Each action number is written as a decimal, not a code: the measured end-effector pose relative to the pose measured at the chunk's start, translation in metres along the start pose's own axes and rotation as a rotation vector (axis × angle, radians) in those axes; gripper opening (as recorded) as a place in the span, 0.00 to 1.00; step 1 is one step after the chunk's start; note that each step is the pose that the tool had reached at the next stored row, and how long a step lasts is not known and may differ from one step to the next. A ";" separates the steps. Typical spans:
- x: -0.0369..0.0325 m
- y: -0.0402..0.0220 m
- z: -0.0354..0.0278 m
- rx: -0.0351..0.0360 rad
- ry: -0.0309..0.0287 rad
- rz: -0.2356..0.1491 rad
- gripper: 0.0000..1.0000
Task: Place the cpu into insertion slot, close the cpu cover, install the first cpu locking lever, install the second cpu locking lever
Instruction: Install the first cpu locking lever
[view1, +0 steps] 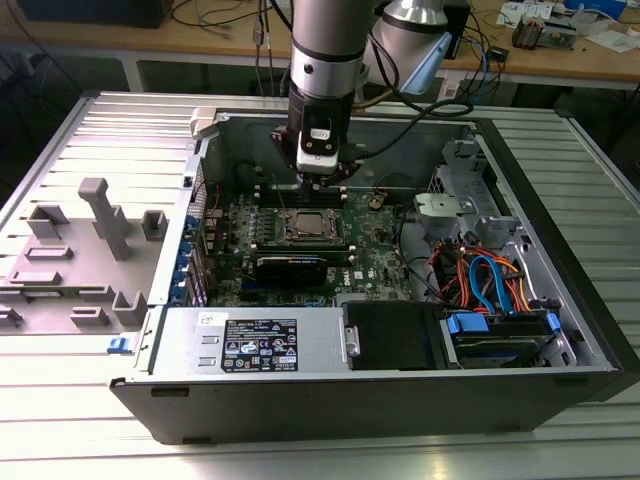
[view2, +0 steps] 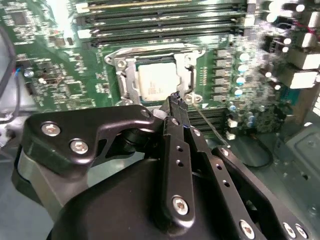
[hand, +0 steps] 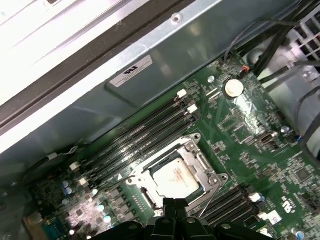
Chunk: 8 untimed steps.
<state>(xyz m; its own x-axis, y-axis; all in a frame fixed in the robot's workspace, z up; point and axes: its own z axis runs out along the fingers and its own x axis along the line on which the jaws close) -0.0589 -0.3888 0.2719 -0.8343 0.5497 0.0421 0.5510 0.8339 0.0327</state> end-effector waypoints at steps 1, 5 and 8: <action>0.0004 -0.0003 0.0001 -0.0087 -0.0131 -0.001 0.11; 0.0010 -0.0006 0.0002 -0.0213 -0.0324 -0.041 0.11; 0.0010 -0.0007 0.0007 -0.0204 -0.0308 -0.122 0.11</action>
<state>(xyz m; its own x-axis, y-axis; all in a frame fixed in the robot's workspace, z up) -0.0601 -0.3888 0.2712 -0.8950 0.4460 0.0058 0.4456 0.8935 0.0561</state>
